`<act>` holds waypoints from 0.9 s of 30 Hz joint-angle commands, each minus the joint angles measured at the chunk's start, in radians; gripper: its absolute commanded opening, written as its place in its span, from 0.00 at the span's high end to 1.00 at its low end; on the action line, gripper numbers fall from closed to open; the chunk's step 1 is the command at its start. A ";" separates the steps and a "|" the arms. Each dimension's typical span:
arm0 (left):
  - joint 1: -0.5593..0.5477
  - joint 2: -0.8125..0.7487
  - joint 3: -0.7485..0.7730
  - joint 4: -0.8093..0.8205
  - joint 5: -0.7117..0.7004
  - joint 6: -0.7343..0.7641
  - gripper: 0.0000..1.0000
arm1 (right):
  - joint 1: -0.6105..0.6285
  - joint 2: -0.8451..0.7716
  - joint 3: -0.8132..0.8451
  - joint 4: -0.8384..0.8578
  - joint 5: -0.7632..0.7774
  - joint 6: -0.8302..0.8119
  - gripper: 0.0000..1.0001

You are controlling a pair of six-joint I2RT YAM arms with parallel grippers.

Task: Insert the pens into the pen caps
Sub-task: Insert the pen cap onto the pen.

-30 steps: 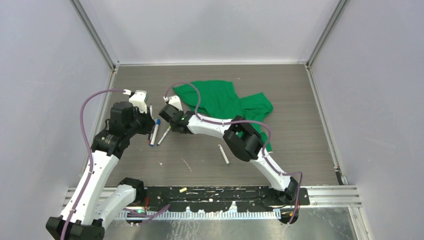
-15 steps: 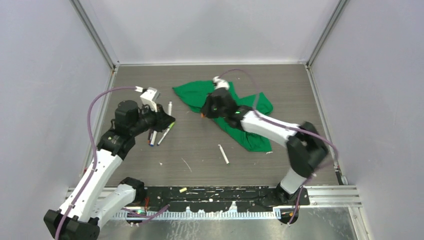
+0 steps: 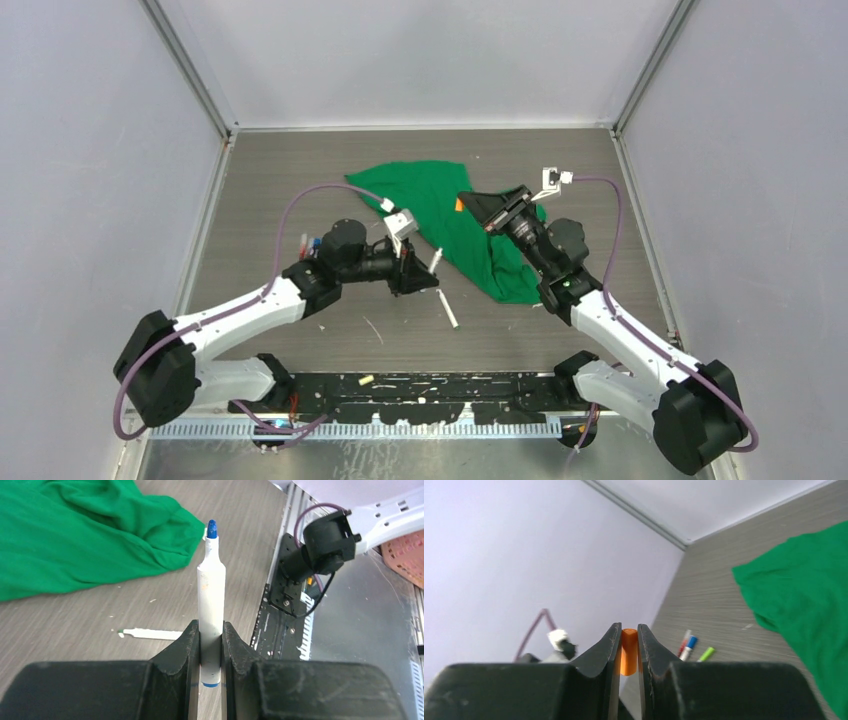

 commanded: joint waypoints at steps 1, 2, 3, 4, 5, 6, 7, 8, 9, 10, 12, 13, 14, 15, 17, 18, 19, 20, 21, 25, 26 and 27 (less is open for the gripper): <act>-0.026 0.011 0.040 0.158 0.043 -0.011 0.98 | -0.002 -0.029 -0.022 0.238 -0.088 0.106 0.99; -0.026 0.007 0.038 0.156 0.044 -0.011 0.98 | -0.003 -0.033 -0.025 0.245 -0.106 0.104 0.99; -0.026 0.003 0.036 0.153 0.046 -0.011 0.98 | -0.003 -0.034 -0.028 0.244 -0.120 0.103 1.00; -0.027 -0.001 0.036 0.151 0.049 -0.012 0.98 | -0.003 -0.035 -0.034 0.242 -0.130 0.101 0.99; -0.027 -0.005 0.034 0.153 0.046 -0.015 0.98 | -0.002 -0.036 -0.040 0.236 -0.134 0.103 0.99; -0.027 -0.012 0.031 0.158 0.039 -0.019 0.98 | -0.001 -0.036 -0.047 0.234 -0.137 0.106 0.99; -0.028 -0.014 0.029 0.158 0.021 -0.020 0.98 | 0.000 -0.037 -0.053 0.234 -0.139 0.107 0.99; -0.027 -0.014 0.032 0.150 0.001 -0.020 0.98 | 0.003 -0.037 -0.053 0.222 -0.137 0.103 0.99; -0.028 -0.012 0.038 0.140 -0.013 -0.018 0.98 | 0.011 -0.039 -0.046 0.183 -0.124 0.091 0.99; -0.028 -0.008 0.046 0.123 -0.028 -0.016 0.98 | 0.024 -0.042 -0.035 0.142 -0.108 0.068 0.99; -0.027 -0.002 0.057 0.101 -0.048 -0.014 0.98 | 0.065 -0.050 -0.002 0.057 -0.058 0.003 0.99; -0.028 -0.001 0.059 0.097 -0.054 -0.014 0.98 | 0.105 -0.054 0.014 0.025 -0.029 -0.032 0.99; -0.028 -0.003 0.061 0.095 -0.057 -0.016 0.98 | 0.133 -0.057 0.030 -0.004 0.001 -0.069 0.99; -0.028 -0.004 0.062 0.093 -0.061 -0.018 0.99 | 0.156 -0.059 0.041 -0.021 0.025 -0.100 0.99; -0.028 -0.010 0.059 0.093 -0.065 -0.020 0.99 | 0.194 -0.056 0.057 -0.047 0.067 -0.142 0.99; -0.029 -0.014 0.059 0.093 -0.070 -0.020 0.99 | 0.206 -0.053 0.060 -0.058 0.084 -0.152 0.99; -0.029 -0.018 0.059 0.091 -0.080 -0.022 0.99 | 0.215 -0.049 0.060 -0.064 0.094 -0.160 0.99; -0.027 -0.022 0.058 0.089 -0.089 -0.021 0.99 | 0.223 -0.047 0.061 -0.067 0.101 -0.166 0.99; -0.028 -0.027 0.056 0.089 -0.097 -0.021 0.99 | 0.228 -0.049 0.062 -0.072 0.110 -0.173 0.99; -0.028 -0.041 0.043 0.102 -0.105 -0.023 0.99 | 0.247 -0.065 0.062 -0.087 0.149 -0.207 0.99; -0.029 -0.041 0.042 0.104 -0.103 -0.025 0.99 | 0.251 -0.068 0.059 -0.086 0.159 -0.213 0.99; -0.029 -0.038 0.040 0.106 -0.098 -0.026 0.99 | 0.254 -0.070 0.055 -0.083 0.167 -0.220 0.99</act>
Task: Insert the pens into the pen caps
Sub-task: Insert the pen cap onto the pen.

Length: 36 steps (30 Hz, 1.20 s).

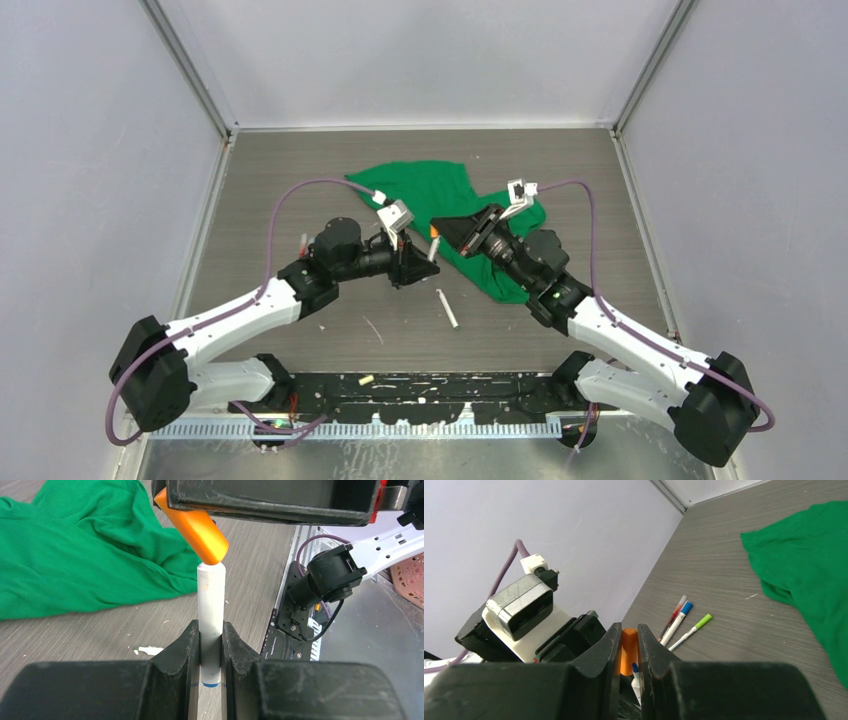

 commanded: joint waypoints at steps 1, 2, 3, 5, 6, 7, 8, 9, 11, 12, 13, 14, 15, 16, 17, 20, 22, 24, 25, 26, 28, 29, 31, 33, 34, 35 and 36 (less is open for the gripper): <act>-0.002 -0.028 0.022 0.059 0.000 -0.010 0.99 | 0.018 -0.040 0.032 0.023 0.078 -0.069 0.99; -0.002 -0.028 0.020 0.071 0.007 -0.015 0.99 | 0.018 -0.042 0.023 0.034 0.076 -0.068 0.99; -0.002 -0.026 0.018 0.078 0.013 -0.020 0.99 | 0.017 -0.044 0.017 0.049 0.074 -0.068 0.99; -0.003 -0.019 0.021 0.083 0.028 -0.026 0.99 | 0.018 -0.048 0.008 0.076 0.071 -0.069 1.00; -0.002 -0.014 0.022 0.084 0.035 -0.031 0.99 | 0.018 -0.048 0.007 0.082 0.070 -0.072 0.99; -0.003 -0.010 0.020 0.088 0.043 -0.034 0.99 | 0.018 -0.048 0.005 0.089 0.067 -0.076 0.99; -0.002 -0.009 0.018 0.094 0.051 -0.039 0.99 | 0.018 -0.048 0.005 0.094 0.066 -0.078 0.99; -0.001 -0.008 0.016 0.104 0.058 -0.046 0.99 | 0.017 -0.049 0.000 0.104 0.066 -0.078 0.99; 0.000 -0.013 0.010 0.119 0.064 -0.059 0.99 | 0.017 -0.059 -0.010 0.116 0.071 -0.078 0.99; -0.002 -0.017 0.008 0.122 0.066 -0.062 0.99 | 0.018 -0.066 -0.012 0.116 0.075 -0.082 0.99; -0.001 -0.024 0.005 0.126 0.070 -0.064 0.99 | 0.018 -0.074 -0.014 0.112 0.080 -0.086 0.99; -0.001 -0.028 0.004 0.130 0.076 -0.066 0.99 | 0.018 -0.082 -0.019 0.111 0.085 -0.088 1.00; -0.002 -0.032 0.002 0.135 0.082 -0.068 0.99 | 0.018 -0.087 -0.022 0.113 0.091 -0.089 1.00; -0.001 -0.034 0.000 0.141 0.087 -0.073 0.99 | 0.018 -0.091 -0.026 0.118 0.095 -0.088 1.00; -0.001 -0.035 -0.002 0.147 0.089 -0.079 0.99 | 0.018 -0.094 -0.029 0.121 0.098 -0.088 1.00; -0.001 -0.033 -0.011 0.168 0.094 -0.098 0.99 | 0.016 -0.098 -0.037 0.138 0.100 -0.081 1.00; 0.000 -0.034 -0.016 0.179 0.093 -0.105 1.00 | 0.016 -0.103 -0.043 0.143 0.100 -0.078 1.00; -0.001 -0.042 -0.019 0.189 0.091 -0.111 1.00 | 0.017 -0.110 -0.047 0.141 0.102 -0.076 1.00; -0.001 -0.047 -0.019 0.190 0.090 -0.111 0.99 | 0.016 -0.112 -0.049 0.142 0.105 -0.074 1.00; 0.000 -0.050 -0.019 0.192 0.090 -0.111 1.00 | 0.014 -0.114 -0.051 0.142 0.106 -0.072 1.00; -0.002 -0.057 -0.023 0.197 0.093 -0.112 1.00 | 0.015 -0.113 -0.053 0.142 0.107 -0.070 1.00; -0.002 -0.059 -0.025 0.199 0.094 -0.114 1.00 | 0.015 -0.112 -0.053 0.145 0.106 -0.069 1.00; -0.001 -0.061 -0.027 0.201 0.098 -0.116 1.00 | 0.014 -0.108 -0.056 0.151 0.103 -0.062 1.00; -0.001 -0.061 -0.027 0.201 0.099 -0.121 1.00 | 0.013 -0.106 -0.056 0.159 0.093 -0.060 1.00; -0.001 -0.061 -0.029 0.204 0.099 -0.124 1.00 | 0.014 -0.103 -0.055 0.164 0.086 -0.060 1.00; 0.000 -0.062 -0.032 0.209 0.098 -0.128 1.00 | 0.013 -0.100 -0.054 0.167 0.079 -0.061 1.00; 0.002 -0.065 -0.035 0.220 0.098 -0.132 1.00 | 0.011 -0.097 -0.055 0.172 0.070 -0.059 1.00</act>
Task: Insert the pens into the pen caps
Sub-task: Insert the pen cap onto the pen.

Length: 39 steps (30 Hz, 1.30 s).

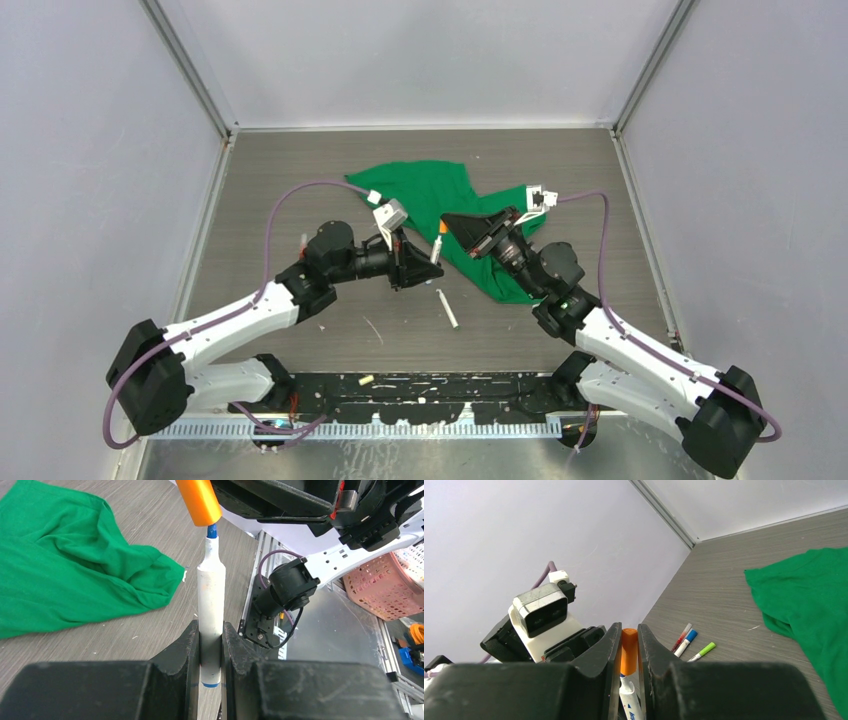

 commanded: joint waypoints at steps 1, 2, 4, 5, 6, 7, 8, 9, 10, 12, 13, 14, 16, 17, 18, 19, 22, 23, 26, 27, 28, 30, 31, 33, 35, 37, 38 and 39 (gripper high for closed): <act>0.005 -0.037 -0.005 0.107 0.018 -0.025 1.00 | -0.002 0.000 0.004 0.081 -0.026 0.000 1.00; 0.009 -0.038 -0.007 0.119 0.019 -0.032 1.00 | -0.003 0.003 0.003 0.085 -0.036 0.005 1.00; 0.023 -0.039 -0.015 0.152 0.024 -0.056 1.00 | -0.005 0.012 0.002 0.101 -0.059 0.010 1.00; 0.028 -0.041 -0.019 0.169 0.027 -0.067 1.00 | -0.005 0.017 0.004 0.103 -0.070 0.011 1.00; 0.032 -0.043 -0.020 0.182 0.031 -0.076 1.00 | -0.006 0.022 0.006 0.102 -0.077 0.012 1.00; 0.033 -0.044 -0.021 0.186 0.033 -0.080 1.00 | -0.007 0.025 0.006 0.103 -0.082 0.012 1.00; 0.032 -0.044 -0.021 0.190 0.036 -0.084 1.00 | -0.007 0.030 0.006 0.107 -0.087 0.016 1.00; 0.033 -0.045 -0.022 0.196 0.039 -0.087 1.00 | -0.008 0.034 0.006 0.111 -0.092 0.017 1.00; 0.034 -0.046 -0.023 0.199 0.040 -0.091 1.00 | -0.009 0.039 0.008 0.113 -0.100 0.018 1.00; 0.036 -0.049 -0.024 0.202 0.048 -0.092 1.00 | -0.009 0.045 0.007 0.120 -0.109 0.024 1.00; 0.037 -0.050 -0.024 0.204 0.051 -0.094 1.00 | -0.010 0.048 0.005 0.125 -0.117 0.026 1.00; 0.039 -0.051 -0.025 0.212 0.055 -0.100 1.00 | -0.010 0.052 0.004 0.132 -0.127 0.029 1.00; 0.052 -0.051 -0.031 0.250 0.065 -0.125 1.00 | -0.012 0.056 0.002 0.144 -0.146 0.038 1.00; 0.064 -0.050 -0.038 0.279 0.075 -0.145 1.00 | -0.017 0.060 -0.002 0.153 -0.156 0.043 1.00; 0.076 -0.045 -0.042 0.311 0.087 -0.176 1.00 | -0.025 0.061 -0.005 0.161 -0.168 0.052 1.00; 0.090 -0.039 -0.045 0.344 0.104 -0.202 1.00 | -0.033 0.064 -0.007 0.166 -0.184 0.061 1.00; 0.116 -0.021 -0.058 0.459 0.139 -0.283 1.00 | -0.073 0.074 -0.022 0.215 -0.248 0.111 1.00; 0.122 -0.013 -0.065 0.500 0.151 -0.314 1.00 | -0.087 0.080 -0.028 0.236 -0.286 0.139 1.00; 0.145 0.015 -0.071 0.624 0.189 -0.402 1.00 | -0.125 0.102 -0.039 0.284 -0.358 0.190 1.00; 0.147 0.023 -0.072 0.649 0.199 -0.423 1.00 | -0.127 0.108 -0.039 0.286 -0.368 0.196 1.00; 0.147 0.031 -0.073 0.664 0.209 -0.439 1.00 | -0.129 0.112 -0.038 0.286 -0.378 0.196 1.00; 0.147 0.045 -0.069 0.684 0.241 -0.470 1.00 | -0.131 0.122 -0.023 0.281 -0.405 0.195 1.00; 0.147 0.050 -0.066 0.689 0.258 -0.480 1.00 | -0.131 0.125 -0.012 0.268 -0.419 0.189 1.00; 0.147 0.048 -0.066 0.693 0.280 -0.495 1.00 | -0.131 0.126 0.008 0.230 -0.440 0.170 1.00; 0.147 0.040 -0.070 0.686 0.293 -0.502 1.00 | -0.132 0.127 0.028 0.178 -0.477 0.141 1.00; 0.147 0.032 -0.068 0.673 0.308 -0.507 1.00 | -0.135 0.135 0.056 0.125 -0.512 0.112 1.00; 0.147 0.026 -0.071 0.663 0.310 -0.507 1.00 | -0.138 0.138 0.068 0.106 -0.528 0.102 1.00; 0.147 0.019 -0.072 0.657 0.310 -0.507 1.00 | -0.140 0.142 0.076 0.089 -0.543 0.093 1.00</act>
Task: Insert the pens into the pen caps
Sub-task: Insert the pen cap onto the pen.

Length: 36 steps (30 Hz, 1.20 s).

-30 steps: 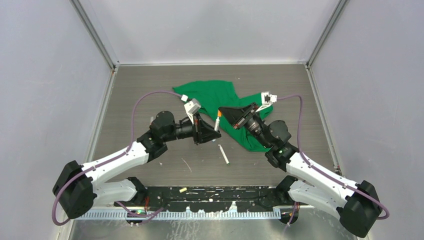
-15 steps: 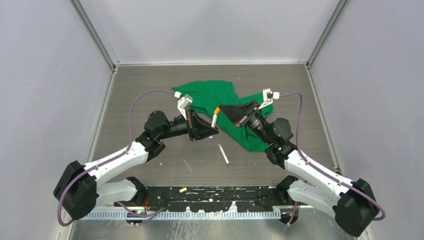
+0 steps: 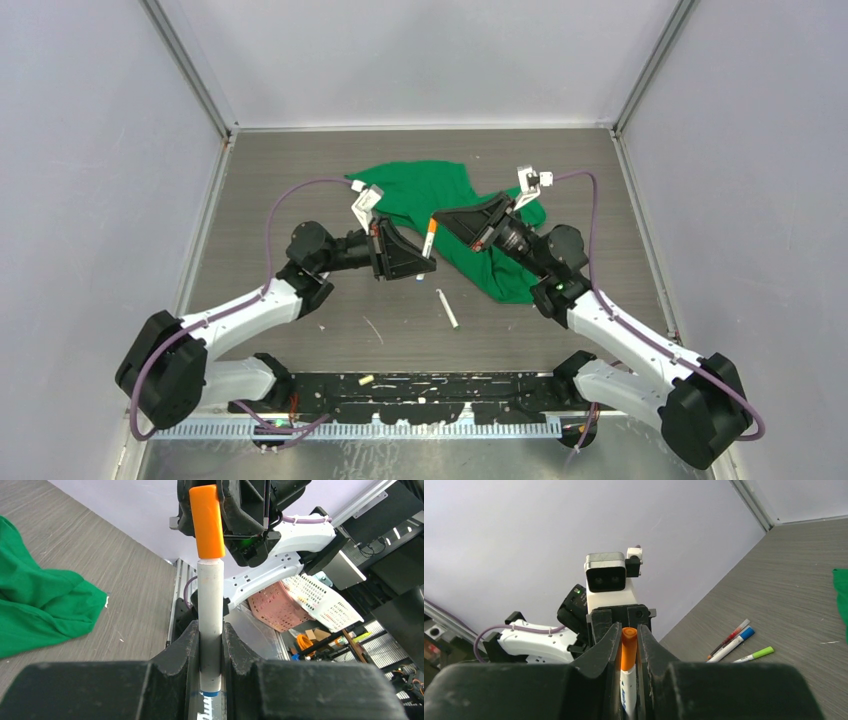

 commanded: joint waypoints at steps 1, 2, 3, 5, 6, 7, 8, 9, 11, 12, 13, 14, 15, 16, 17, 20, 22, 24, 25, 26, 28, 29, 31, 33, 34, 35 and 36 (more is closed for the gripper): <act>0.006 -0.055 0.017 0.136 0.022 -0.021 1.00 | -0.002 0.023 0.057 -0.152 -0.150 -0.077 1.00; 0.006 -0.061 0.016 0.130 0.024 -0.021 1.00 | -0.003 0.028 0.063 -0.162 -0.165 -0.084 1.00; 0.007 -0.068 0.017 0.122 0.030 -0.020 1.00 | -0.005 0.032 0.068 -0.170 -0.181 -0.088 1.00; 0.010 -0.080 0.011 0.108 0.026 -0.015 1.00 | -0.011 0.041 0.075 -0.178 -0.212 -0.090 1.00; 0.013 -0.087 0.008 0.104 0.021 -0.013 1.00 | -0.012 0.043 0.076 -0.180 -0.223 -0.089 1.00; 0.015 -0.092 0.007 0.102 0.019 -0.010 1.00 | -0.014 0.045 0.076 -0.180 -0.234 -0.090 1.00; 0.016 -0.095 0.008 0.095 0.019 -0.008 1.00 | -0.015 0.049 0.077 -0.179 -0.251 -0.090 1.00; 0.017 -0.096 0.009 0.094 0.018 -0.006 1.00 | -0.015 0.055 0.083 -0.184 -0.268 -0.093 1.00; 0.017 -0.098 0.012 0.098 0.024 -0.008 1.00 | -0.016 0.066 0.093 -0.213 -0.295 -0.110 1.00; 0.017 -0.098 0.015 0.101 0.027 -0.008 1.00 | -0.015 0.069 0.092 -0.226 -0.301 -0.117 1.00; 0.019 -0.099 0.018 0.101 0.032 -0.007 1.00 | -0.016 0.068 0.092 -0.230 -0.309 -0.123 1.00; 0.018 -0.100 0.022 0.102 0.035 -0.007 1.00 | -0.015 0.068 0.090 -0.236 -0.321 -0.129 1.00; 0.020 -0.098 0.028 0.104 0.040 -0.009 1.00 | -0.015 0.069 0.090 -0.241 -0.335 -0.133 1.00; 0.020 -0.099 0.031 0.109 0.038 -0.011 1.00 | -0.015 0.074 0.091 -0.247 -0.352 -0.137 0.99; 0.021 -0.100 0.031 0.119 0.036 -0.017 1.00 | -0.016 0.079 0.091 -0.250 -0.368 -0.139 0.99; 0.025 -0.094 0.027 0.160 0.030 -0.039 1.00 | -0.016 0.082 0.074 -0.249 -0.411 -0.145 0.99; 0.031 -0.086 0.020 0.208 0.021 -0.074 1.00 | -0.015 0.076 0.055 -0.239 -0.430 -0.146 0.99; 0.039 -0.070 0.014 0.279 0.009 -0.122 1.00 | -0.015 0.065 0.040 -0.233 -0.443 -0.150 1.00; 0.042 -0.057 0.011 0.324 0.005 -0.152 1.00 | -0.016 0.064 0.030 -0.221 -0.451 -0.146 1.00; 0.044 -0.039 0.009 0.373 0.000 -0.186 1.00 | -0.015 0.065 0.025 -0.201 -0.464 -0.134 1.00; 0.050 0.001 0.004 0.480 -0.006 -0.262 1.00 | -0.015 0.073 0.015 -0.155 -0.493 -0.101 1.00; 0.054 0.021 0.003 0.535 -0.009 -0.299 1.00 | -0.015 0.079 0.010 -0.129 -0.507 -0.080 0.99; 0.056 0.049 0.010 0.565 0.000 -0.328 1.00 | -0.015 0.083 0.008 -0.102 -0.531 -0.058 1.00; 0.058 0.044 0.011 0.552 0.009 -0.311 1.00 | -0.015 0.077 0.008 -0.110 -0.547 -0.059 0.99; 0.059 0.033 0.012 0.517 0.014 -0.289 1.00 | -0.015 0.073 0.010 -0.128 -0.550 -0.066 0.99; 0.060 0.018 0.017 0.471 0.020 -0.259 1.00 | -0.014 0.070 0.011 -0.150 -0.554 -0.076 0.99; 0.060 0.001 0.022 0.425 0.025 -0.229 1.00 | -0.013 0.067 0.012 -0.170 -0.559 -0.080 1.00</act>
